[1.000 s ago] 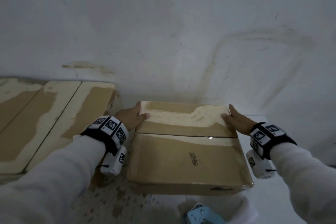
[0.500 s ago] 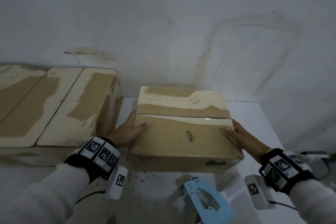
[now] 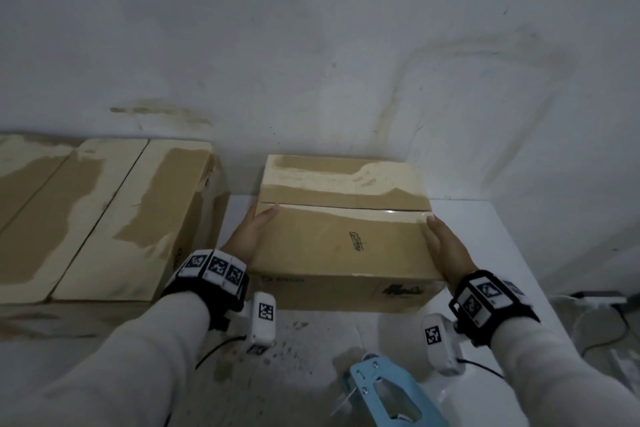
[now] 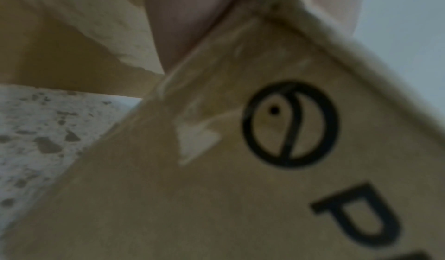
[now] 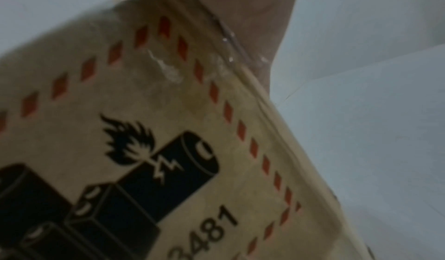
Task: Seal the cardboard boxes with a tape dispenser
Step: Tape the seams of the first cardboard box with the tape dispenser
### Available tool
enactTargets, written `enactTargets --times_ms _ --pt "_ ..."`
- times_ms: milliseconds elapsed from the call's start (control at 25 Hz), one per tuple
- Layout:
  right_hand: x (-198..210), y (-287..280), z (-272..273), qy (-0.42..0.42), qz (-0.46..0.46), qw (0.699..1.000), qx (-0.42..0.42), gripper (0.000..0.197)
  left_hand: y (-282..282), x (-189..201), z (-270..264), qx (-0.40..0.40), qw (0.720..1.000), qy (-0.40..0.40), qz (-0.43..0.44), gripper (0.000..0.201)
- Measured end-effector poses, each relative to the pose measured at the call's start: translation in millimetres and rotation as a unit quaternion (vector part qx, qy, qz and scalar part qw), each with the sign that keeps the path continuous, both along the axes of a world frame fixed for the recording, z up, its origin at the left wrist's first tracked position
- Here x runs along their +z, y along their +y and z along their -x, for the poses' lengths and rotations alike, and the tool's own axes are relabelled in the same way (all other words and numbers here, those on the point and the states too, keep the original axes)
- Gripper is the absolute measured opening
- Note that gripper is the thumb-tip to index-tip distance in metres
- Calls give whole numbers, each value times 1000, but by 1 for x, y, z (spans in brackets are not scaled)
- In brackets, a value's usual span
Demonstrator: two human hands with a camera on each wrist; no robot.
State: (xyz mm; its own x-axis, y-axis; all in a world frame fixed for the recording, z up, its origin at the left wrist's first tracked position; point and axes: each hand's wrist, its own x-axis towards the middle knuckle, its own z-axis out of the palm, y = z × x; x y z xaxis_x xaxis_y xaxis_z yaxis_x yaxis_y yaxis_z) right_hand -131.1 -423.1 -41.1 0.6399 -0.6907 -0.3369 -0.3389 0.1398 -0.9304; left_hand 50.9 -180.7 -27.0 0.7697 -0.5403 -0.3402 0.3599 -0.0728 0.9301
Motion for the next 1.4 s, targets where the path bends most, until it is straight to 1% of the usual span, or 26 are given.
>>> enactTargets --times_ms 40,80,160,240,320,360,440,480,560,600,680,720,800,840,960,1000,1080,1160,1200,1280,1320,1400 --pt "4 2 -3 5 3 1000 -22 38 -2 3 -1 3 1000 2 5 32" --pt "7 3 -4 20 34 999 -27 33 -3 2 -4 -2 1000 10 7 34" --pt "12 5 -5 62 110 992 -7 36 -1 4 -6 -19 1000 12 -7 34" --pt "14 6 -1 72 129 989 -6 32 7 5 -2 -31 999 -1 -20 30" --pt "13 8 8 75 130 988 -27 36 21 -4 2 -32 998 -44 -36 34" --pt "10 11 16 73 131 988 -31 38 30 -11 6 -28 996 -78 -42 40" --pt "6 21 34 55 96 994 -24 42 48 -23 18 -9 990 -130 -57 56" --pt "3 26 44 47 66 997 -12 44 55 -28 26 6 989 -138 -57 59" --pt "-7 34 62 28 16 999 16 49 61 -31 39 28 988 -143 -43 59" --pt "-12 37 68 9 -2 1000 19 56 63 -32 45 33 989 -144 -33 58" --pt "-19 43 75 -19 -8 1000 -10 73 64 -33 51 43 990 -133 -14 57" --pt "-22 43 75 -24 0 999 -38 72 64 -34 53 48 991 -123 -9 56" --pt "-24 44 74 -31 13 995 -91 55 69 -40 52 64 992 -108 -11 53" --pt "-26 43 73 -33 11 994 -108 50 72 -46 50 76 992 -100 -16 50" --pt "-29 44 75 -56 -3 990 -126 48 77 -59 50 111 991 -67 -28 33" --pt "-31 45 77 -63 -11 989 -133 45 76 -62 53 122 991 -49 -20 33" --pt "-35 47 80 -72 -20 986 -151 36 72 -61 58 145 989 -20 10 40" --pt "-37 48 80 -72 -19 983 -166 27 66 -62 59 162 986 -15 18 39" --pt "-38 49 80 -71 -20 982 -173 22 65 -64 59 172 985 -13 15 34" --pt "-38 50 77 -70 -26 978 -194 5 63 -67 57 196 980 -4 15 13" --pt "-38 49 76 -70 -25 976 -205 11 62 -66 57 206 978 -4 14 7" --pt "-40 50 74 -72 -15 974 -215 19 61 -69 58 209 978 -22 16 12"
